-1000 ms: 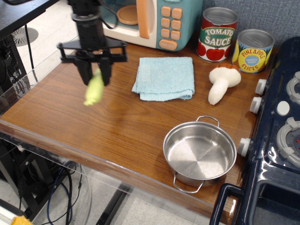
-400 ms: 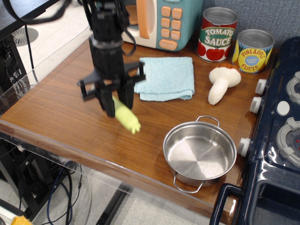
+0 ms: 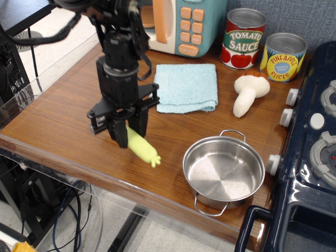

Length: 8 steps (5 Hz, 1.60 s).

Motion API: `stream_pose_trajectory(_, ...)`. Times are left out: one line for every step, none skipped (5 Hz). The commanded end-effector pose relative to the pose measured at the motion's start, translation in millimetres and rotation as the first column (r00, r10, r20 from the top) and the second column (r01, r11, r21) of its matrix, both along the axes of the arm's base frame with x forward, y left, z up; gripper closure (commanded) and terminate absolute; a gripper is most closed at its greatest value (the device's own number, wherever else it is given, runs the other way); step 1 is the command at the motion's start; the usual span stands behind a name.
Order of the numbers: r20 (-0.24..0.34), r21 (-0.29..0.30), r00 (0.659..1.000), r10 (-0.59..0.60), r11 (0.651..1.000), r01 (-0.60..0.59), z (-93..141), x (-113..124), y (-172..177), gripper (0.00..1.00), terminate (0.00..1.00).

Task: Place the ice cream scoop next to the metal pot

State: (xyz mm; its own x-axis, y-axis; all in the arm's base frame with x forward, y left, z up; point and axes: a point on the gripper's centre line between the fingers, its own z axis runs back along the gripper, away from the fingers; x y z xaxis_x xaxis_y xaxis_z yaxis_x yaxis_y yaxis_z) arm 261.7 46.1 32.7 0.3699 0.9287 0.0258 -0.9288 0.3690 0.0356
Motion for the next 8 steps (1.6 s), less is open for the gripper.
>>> stream_pose_trajectory(0.039,0.074,0.999,-0.005,0.997,0.002,0,19,0,1.00,0.00)
stream_pose_trajectory(0.017,0.097,1.000,-0.021,0.995,0.019,-8,20,-1,1.00,0.00)
stream_pose_trajectory(-0.008,0.104,0.999,-0.035,0.994,0.035,-17,21,-1,1.00,0.00)
stream_pose_trajectory(-0.007,0.076,0.999,-0.047,0.996,0.047,-15,21,0,0.00,0.00)
stream_pose_trajectory(-0.001,0.064,0.999,-0.053,0.997,0.053,-6,21,0,0.00,0.00)
stream_pose_trajectory(0.009,0.045,0.998,-0.058,0.997,0.058,6,22,2,0.00,0.00)
stream_pose_trajectory(0.046,0.029,0.995,-0.086,0.996,0.085,22,26,3,0.00,0.00)
stream_pose_trajectory(0.110,0.013,0.985,-0.132,0.991,0.132,47,27,1,0.00,0.00)
